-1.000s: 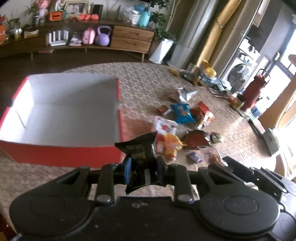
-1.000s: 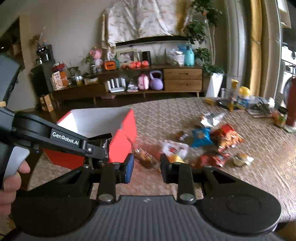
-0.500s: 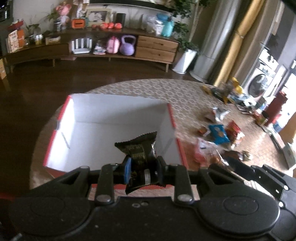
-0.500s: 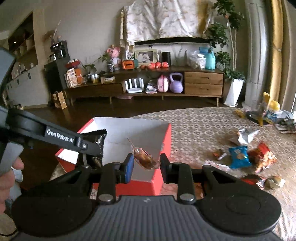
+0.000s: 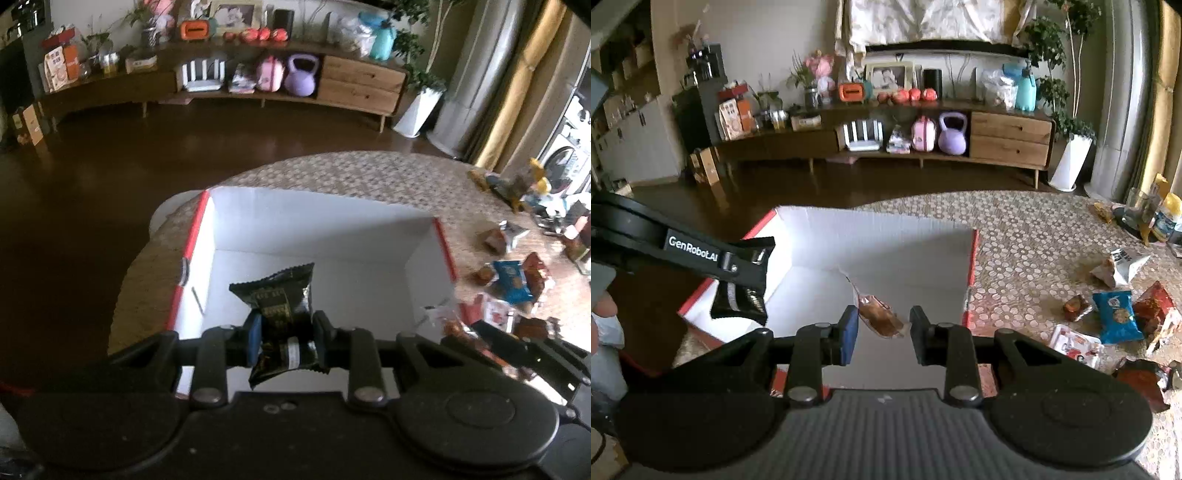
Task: Organize snacks
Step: 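Carry the black packet into the red box with the left tool while the right tool carries the candy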
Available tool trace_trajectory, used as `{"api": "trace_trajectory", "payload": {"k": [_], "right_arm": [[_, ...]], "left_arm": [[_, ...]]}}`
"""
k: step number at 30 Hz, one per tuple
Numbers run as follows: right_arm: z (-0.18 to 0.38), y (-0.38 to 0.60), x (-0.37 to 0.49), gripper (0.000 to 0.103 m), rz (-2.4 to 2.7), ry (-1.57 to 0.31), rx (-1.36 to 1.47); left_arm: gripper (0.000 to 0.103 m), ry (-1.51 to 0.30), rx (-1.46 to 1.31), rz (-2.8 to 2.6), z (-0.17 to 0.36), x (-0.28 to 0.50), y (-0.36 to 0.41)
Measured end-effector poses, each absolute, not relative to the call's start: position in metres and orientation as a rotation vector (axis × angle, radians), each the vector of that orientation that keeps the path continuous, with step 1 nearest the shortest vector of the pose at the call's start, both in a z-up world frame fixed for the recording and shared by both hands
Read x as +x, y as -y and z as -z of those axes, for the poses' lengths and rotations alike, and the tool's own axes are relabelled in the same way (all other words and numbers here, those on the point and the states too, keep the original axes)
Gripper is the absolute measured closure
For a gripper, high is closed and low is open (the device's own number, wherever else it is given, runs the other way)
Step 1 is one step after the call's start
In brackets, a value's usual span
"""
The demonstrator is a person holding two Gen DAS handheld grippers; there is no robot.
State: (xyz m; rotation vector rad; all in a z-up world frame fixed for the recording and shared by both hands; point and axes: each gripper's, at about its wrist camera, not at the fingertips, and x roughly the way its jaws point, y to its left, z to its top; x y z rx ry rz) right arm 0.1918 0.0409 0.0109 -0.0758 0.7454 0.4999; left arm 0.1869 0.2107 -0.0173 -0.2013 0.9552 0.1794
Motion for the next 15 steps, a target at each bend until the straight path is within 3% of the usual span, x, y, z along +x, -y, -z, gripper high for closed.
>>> {"api": "trace_trajectory", "payload": {"k": [15], "right_arm": [[0.026,-0.079,0.226,0.073,-0.494,-0.875,-0.133]], "left_arm": [[0.077,-1.071,-0.168,-0.207,0.061,0.215,-0.233]]}}
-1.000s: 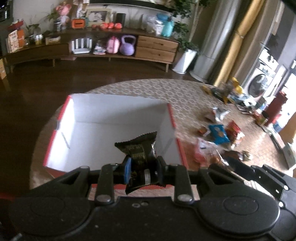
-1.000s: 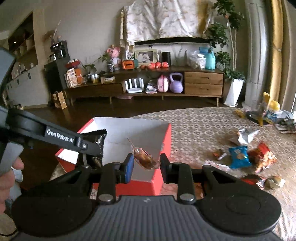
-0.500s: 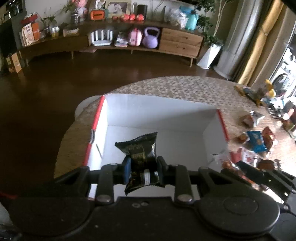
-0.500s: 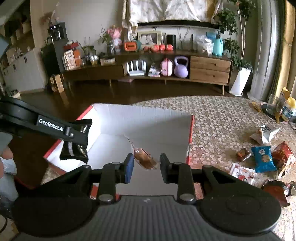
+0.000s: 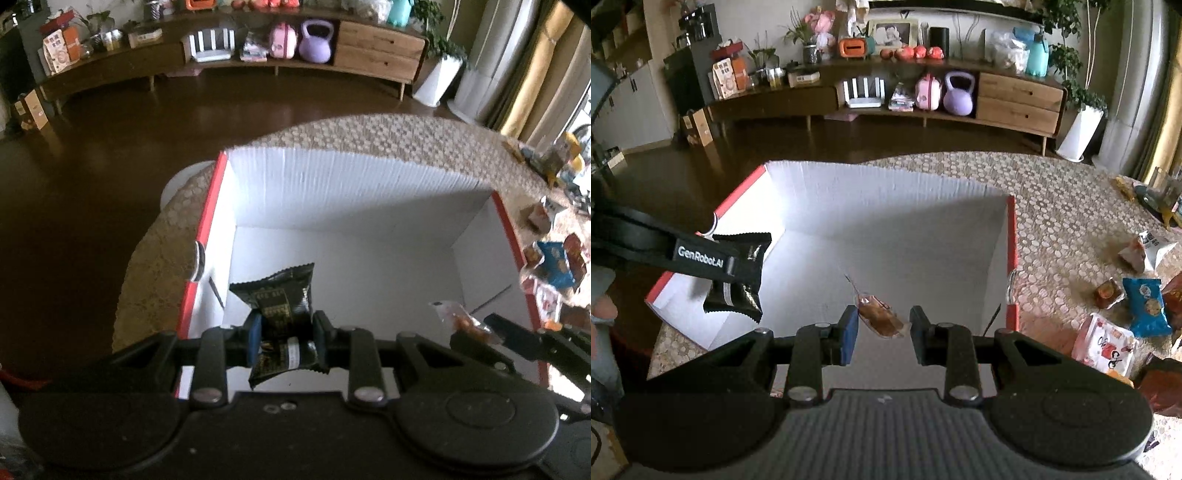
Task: Organize snacks
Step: 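Carry the black packet into the red box with the left tool while the right tool carries the candy, then lower the brown candy into the red box and open the right tool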
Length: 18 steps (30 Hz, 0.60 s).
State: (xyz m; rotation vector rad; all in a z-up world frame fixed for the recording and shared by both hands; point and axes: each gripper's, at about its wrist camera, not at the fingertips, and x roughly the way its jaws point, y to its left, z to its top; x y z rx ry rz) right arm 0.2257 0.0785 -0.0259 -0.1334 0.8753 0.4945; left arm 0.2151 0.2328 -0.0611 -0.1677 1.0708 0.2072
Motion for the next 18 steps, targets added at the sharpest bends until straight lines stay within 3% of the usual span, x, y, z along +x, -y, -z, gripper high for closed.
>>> {"api": "trace_trajectory", "payload": {"k": [13,14,15,17,18], "right_arm": [[0.031,-0.084,0.221,0.073,-0.495,-0.914,-0.156],[0.03,-0.084,0.221,0.073,-0.494,-0.914,-0.155],[0.03,-0.083,0.221,0.073,-0.493,-0.912,-0.152],[0.029,-0.081,0.219,0.073,-0.492,-0.911,-0.149],[0.028,-0.081,0.218,0.073,-0.494,-0.91,-0.149]], "left_arm": [[0.068,-1.137,-0.159,-0.197,0.075,0.214,-0.231],[0.06,-1.134,-0.155,-0.2,0.074,0.213,-0.231],[0.044,-1.13,-0.148,-0.208,0.074,0.213,-0.231],[0.022,-1.103,-0.131,-0.228,0.07,0.21,-0.229],[0.021,-1.088,-0.128,-0.229,0.067,0.208,-0.229]]}}
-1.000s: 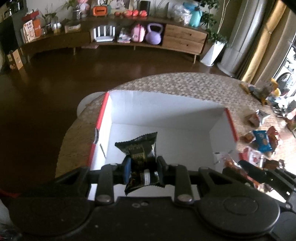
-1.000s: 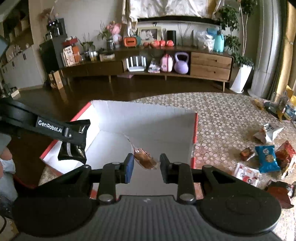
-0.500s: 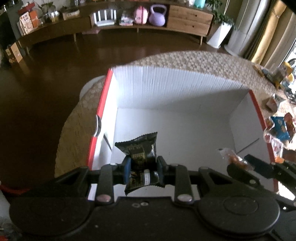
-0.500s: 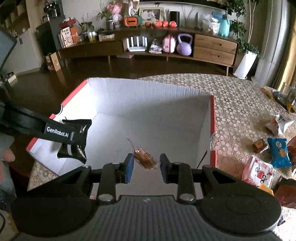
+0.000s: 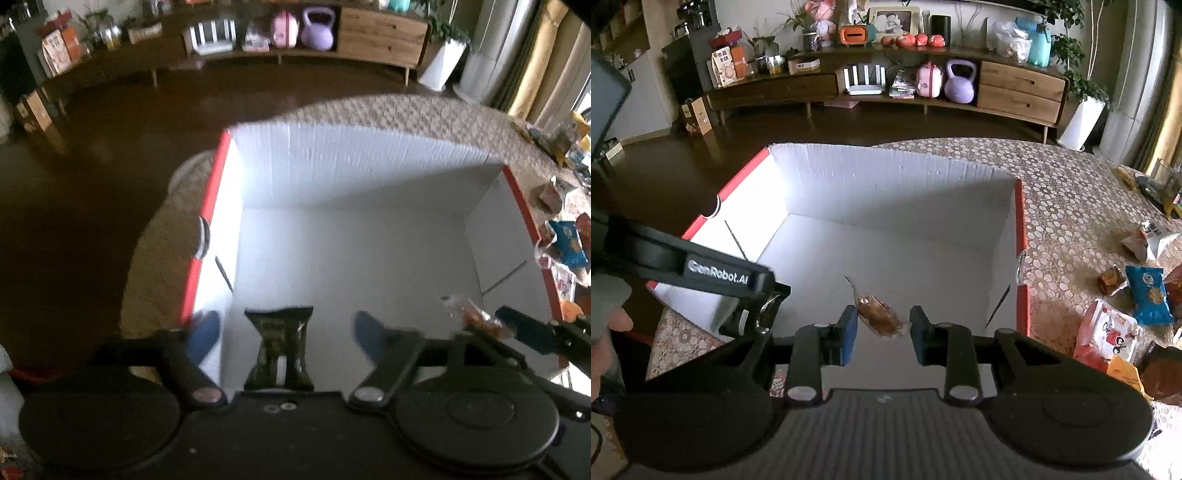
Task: Organize snacks
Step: 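Lower the brown candy into the red box and open the right tool, then move both tools back from the box toward the snack pile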
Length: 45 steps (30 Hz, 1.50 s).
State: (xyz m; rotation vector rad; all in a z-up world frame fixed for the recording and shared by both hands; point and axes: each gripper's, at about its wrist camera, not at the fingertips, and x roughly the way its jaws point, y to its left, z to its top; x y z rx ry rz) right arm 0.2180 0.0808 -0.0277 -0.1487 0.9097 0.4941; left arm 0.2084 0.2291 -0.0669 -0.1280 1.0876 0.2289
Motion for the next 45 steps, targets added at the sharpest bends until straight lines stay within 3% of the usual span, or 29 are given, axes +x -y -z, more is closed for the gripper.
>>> {"api": "trace_trajectory", "payload": {"k": [4,6,8,13,15,21,24,45], "right_arm": [[0.023,-0.077,0.214,0.072,-0.498,-0.9,-0.138],[0.02,-0.074,0.212,0.054,-0.505,-0.899,-0.128],[0.016,-0.072,0.209,0.043,-0.505,-0.886,-0.117],[0.008,-0.068,0.203,0.038,-0.513,-0.872,-0.112],[0.006,-0.067,0.199,0.028,-0.516,-0.863,-0.109],[-0.005,-0.061,0.187,0.027,-0.521,-0.85,-0.093],[-0.01,-0.055,0.18,0.02,-0.522,-0.841,-0.086],[-0.053,0.029,0.117,0.02,-0.515,-0.762,0.001]], "left_arm": [[0.02,-1.062,-0.138,-0.228,0.058,0.201,-0.228],[0.017,-1.046,-0.132,-0.235,0.053,0.197,-0.228],[0.017,-1.033,-0.128,-0.244,0.048,0.193,-0.228],[0.012,-1.006,-0.131,-0.25,0.038,0.183,-0.229],[0.007,-0.99,-0.121,-0.258,0.033,0.178,-0.229],[0.002,-0.957,-0.115,-0.259,0.021,0.165,-0.226],[0.001,-0.936,-0.111,-0.258,0.015,0.157,-0.224],[0.0,-0.772,-0.049,-0.088,-0.033,0.103,-0.14]]}}
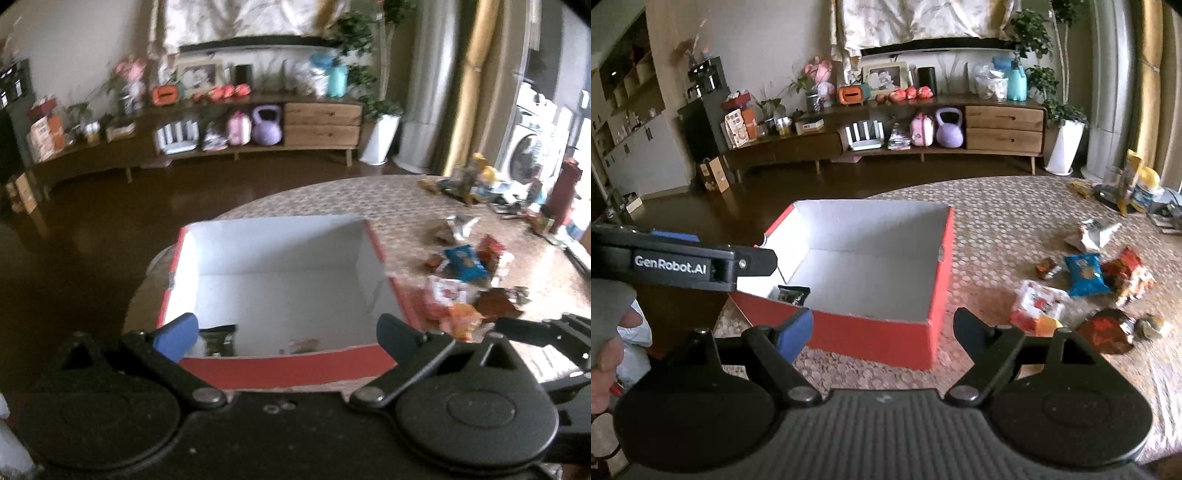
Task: Organize snacks
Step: 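Move both tools back from the box toward the snack pile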
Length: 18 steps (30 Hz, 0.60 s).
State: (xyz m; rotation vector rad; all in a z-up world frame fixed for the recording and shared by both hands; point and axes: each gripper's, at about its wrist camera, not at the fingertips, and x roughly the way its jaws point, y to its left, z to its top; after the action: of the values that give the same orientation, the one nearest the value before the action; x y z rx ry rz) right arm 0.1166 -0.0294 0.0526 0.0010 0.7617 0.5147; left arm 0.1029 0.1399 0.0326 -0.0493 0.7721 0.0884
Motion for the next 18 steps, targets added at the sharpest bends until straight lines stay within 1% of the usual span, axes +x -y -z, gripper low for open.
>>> {"api": "trace_trajectory", "payload": {"k": [10,18], "right_arm": [[-0.057,0.098,0.094,0.02,-0.465,-0.727,0.008],[-0.038,0.157,0.091,0.02,-0.378,-0.747,0.017]], "left_arm": [[0.0,-0.768,-0.052,0.038,-0.033,0.097,-0.078],[0.0,-0.785,-0.086,0.086,-0.014,0.107,-0.04]]}}
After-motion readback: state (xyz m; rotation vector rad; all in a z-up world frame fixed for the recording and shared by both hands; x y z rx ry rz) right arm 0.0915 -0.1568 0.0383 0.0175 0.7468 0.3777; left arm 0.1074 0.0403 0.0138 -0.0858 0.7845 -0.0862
